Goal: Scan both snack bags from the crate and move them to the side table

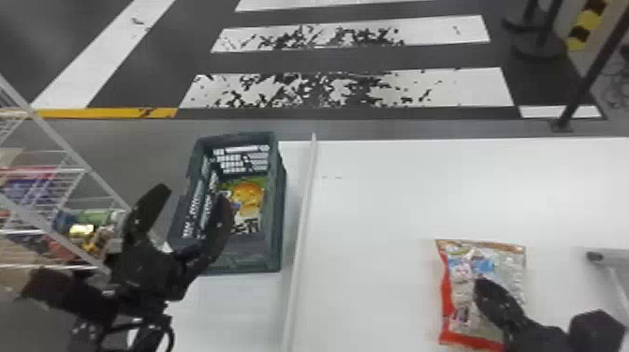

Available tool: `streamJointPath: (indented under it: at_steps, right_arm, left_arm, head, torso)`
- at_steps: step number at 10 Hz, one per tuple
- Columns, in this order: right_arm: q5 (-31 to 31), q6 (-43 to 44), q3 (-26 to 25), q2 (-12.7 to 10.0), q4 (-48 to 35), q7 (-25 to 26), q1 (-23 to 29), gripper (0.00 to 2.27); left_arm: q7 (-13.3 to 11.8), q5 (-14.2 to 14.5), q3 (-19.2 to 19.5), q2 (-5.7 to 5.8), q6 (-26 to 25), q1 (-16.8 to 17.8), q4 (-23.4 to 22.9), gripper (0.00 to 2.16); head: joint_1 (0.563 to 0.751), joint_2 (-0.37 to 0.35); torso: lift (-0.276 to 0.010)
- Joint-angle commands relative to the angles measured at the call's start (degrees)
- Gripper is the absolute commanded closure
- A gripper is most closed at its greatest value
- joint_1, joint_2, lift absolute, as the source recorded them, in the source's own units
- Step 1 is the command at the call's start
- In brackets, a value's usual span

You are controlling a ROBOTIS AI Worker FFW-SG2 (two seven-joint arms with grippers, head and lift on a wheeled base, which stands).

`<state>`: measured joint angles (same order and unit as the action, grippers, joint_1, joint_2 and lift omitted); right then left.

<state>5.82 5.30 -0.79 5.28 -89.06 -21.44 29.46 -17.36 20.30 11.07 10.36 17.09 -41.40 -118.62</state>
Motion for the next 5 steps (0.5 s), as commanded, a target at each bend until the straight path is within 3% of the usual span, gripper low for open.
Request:
streamJointPath:
  at_steps: [1,5]
  right_arm:
    - [0.4,0.0,0.2,-0.1,1.9,0.0,-0.9,2.24]
    - [0.3,0.9,0.5,-0.4,4.7,-1.7,-2.5,2.24]
  left_arm:
    - [0.0,0.0,0.0,0.1,0.0,-0.1,0.1,0.06]
    - [0.0,0.0,0.3,0.19,0.2,-0.4,0.1,0.06]
  head:
    - [0.695,0.156]
    - [0.695,0.165]
  torso:
    - [-0.029]
    - [-0.029]
